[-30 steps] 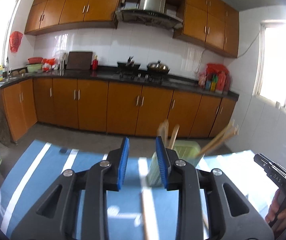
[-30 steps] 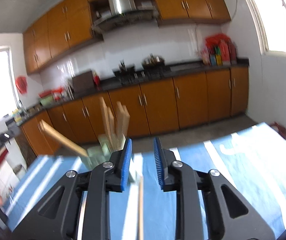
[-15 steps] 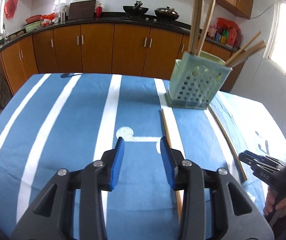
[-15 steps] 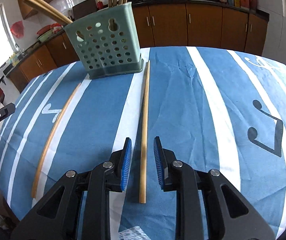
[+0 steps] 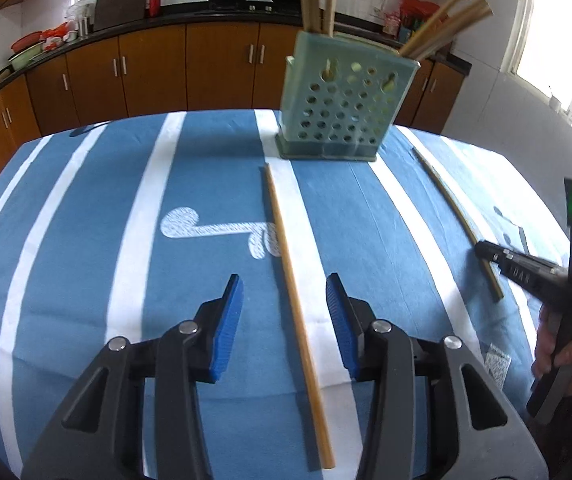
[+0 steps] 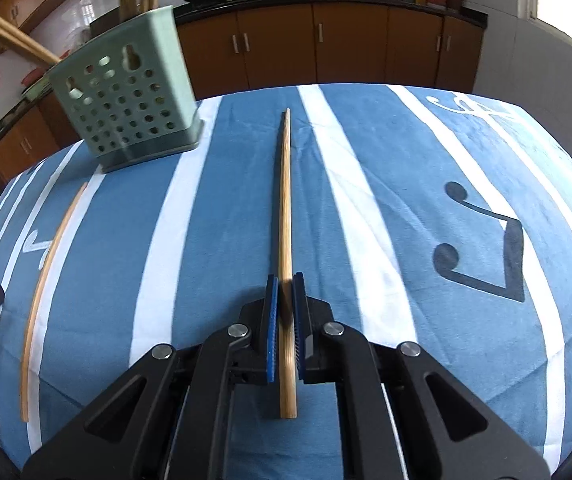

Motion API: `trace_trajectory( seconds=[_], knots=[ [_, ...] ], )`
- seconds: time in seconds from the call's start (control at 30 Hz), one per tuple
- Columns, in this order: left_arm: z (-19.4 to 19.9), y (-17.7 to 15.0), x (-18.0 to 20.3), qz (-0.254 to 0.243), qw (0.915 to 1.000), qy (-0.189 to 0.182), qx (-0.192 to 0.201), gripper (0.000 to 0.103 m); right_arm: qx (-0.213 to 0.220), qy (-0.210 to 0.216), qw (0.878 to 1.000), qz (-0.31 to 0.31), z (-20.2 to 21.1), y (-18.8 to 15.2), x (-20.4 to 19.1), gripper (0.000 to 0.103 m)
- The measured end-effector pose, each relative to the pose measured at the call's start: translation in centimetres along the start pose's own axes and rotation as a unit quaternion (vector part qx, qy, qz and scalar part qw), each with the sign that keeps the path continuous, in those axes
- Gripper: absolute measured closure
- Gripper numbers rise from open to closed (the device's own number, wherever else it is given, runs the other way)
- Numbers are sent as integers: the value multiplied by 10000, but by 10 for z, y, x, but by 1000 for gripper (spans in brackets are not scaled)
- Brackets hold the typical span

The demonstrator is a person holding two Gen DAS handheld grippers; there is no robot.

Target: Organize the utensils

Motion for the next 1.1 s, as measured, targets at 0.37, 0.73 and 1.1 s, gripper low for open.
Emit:
trace_trajectory(
  seconds=[0.37,0.73,1.1],
  knots=[
    [-32,-7,13,-147,9981,503,-332,77,21,37,10000,39,1,-1,1,95],
    [-35,8,-10,267,9963,777,-240,95,7,47,9999,117,0,2,-3,95],
    [-37,36,-69,762,9936,825,-136,95,72,-50,9992,379,-6,7,-14,95]
  ],
)
Point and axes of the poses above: each gripper's, at about its wrist camera, not at the fingertips, and z roughly against the way its jaws point, x to its right, y to its top, the point moved 2 cm from there along -z, roughly the way its jaws point, and after that the axes turned 15 degrees about -x, right-handed, at the moved point
